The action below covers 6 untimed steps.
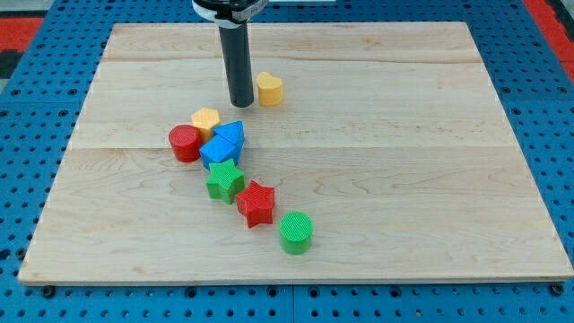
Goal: Move the blue triangle parallel to the right of the blue cube
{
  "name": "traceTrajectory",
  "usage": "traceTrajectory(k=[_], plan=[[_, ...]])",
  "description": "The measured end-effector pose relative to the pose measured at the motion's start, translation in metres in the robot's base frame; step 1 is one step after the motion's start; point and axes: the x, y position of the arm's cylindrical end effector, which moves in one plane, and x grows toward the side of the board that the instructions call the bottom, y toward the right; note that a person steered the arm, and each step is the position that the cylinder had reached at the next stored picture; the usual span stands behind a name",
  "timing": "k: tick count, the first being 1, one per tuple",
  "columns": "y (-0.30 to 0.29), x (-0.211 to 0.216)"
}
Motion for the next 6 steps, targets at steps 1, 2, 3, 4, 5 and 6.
traceTrajectory(k=[1,2,3,4,5,6], plan=[[-0.0272,0.0000],[-0.0367,0.0000],[-0.0356,0.0001],[-0.0288,0.0000],[-0.0288,-0.0005],[-0.0288,-0.0003]])
